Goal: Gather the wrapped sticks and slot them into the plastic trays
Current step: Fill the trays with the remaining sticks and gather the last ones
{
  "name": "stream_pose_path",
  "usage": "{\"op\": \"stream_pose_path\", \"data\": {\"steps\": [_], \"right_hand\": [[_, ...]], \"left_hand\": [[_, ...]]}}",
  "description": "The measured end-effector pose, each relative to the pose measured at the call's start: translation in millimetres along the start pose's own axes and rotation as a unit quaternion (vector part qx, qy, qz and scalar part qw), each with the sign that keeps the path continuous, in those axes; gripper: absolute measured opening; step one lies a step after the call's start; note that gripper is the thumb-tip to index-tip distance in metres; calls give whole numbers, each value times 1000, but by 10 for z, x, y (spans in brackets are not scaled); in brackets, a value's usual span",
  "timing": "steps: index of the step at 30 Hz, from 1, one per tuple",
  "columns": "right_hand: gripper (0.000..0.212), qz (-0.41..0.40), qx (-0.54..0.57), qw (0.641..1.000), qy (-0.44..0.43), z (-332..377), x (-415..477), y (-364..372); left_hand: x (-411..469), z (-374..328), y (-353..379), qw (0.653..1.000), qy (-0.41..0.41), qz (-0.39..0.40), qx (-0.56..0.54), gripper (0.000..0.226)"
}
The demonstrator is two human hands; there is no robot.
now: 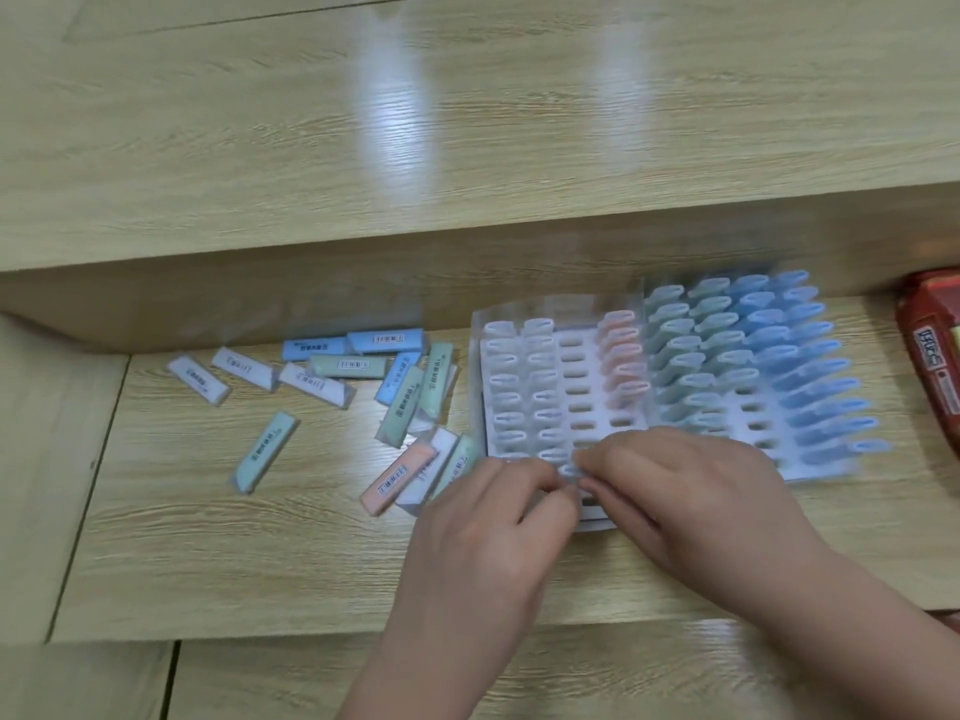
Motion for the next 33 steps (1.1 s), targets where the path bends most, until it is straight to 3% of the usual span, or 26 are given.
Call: {"op": "stream_pose_path", "data": {"steps": [3, 7, 12, 16, 19, 23, 29, 33], "right_hand": [[16, -8, -50, 998, -26, 58, -52, 3], [25, -12, -81, 996, -20, 60, -26, -13], [20, 11, -91, 996, -16, 94, 43, -81], [26, -25, -51, 998, 41, 36, 39, -233], [31, -8, -66, 998, 5, 145, -36, -118], [31, 14, -59, 998, 25, 73, -42, -43], [24, -45, -44, 997, 49, 603, 768, -63], [27, 89, 15, 995, 44, 1148, 1614, 600]], "left_hand": [[-63, 73, -13, 999, -24, -20, -17, 10], [-121, 163, -21, 998, -44, -28, -29, 19], [-297, 405, -194, 988, -72, -64, -118, 25], [-619, 890, -467, 967, -167, -117, -154, 23], [-887, 1294, -680, 947, -259, -145, -123, 14], [-1087, 1725, -929, 918, -345, -177, -82, 20], [-1031, 2330, -1094, 881, -426, -193, -67, 31], [-923, 2783, -1217, 847, -495, -195, -18, 55]]}}
Point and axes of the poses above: each hand's wrist, its own x-axis towards the middle knuckle, its own y-axis out of the palm, z = x × y, the point moved 9 cm from there along x, towards the middle knuckle, and after that the axes turned 9 degrees about -x, right-handed, at the moved point
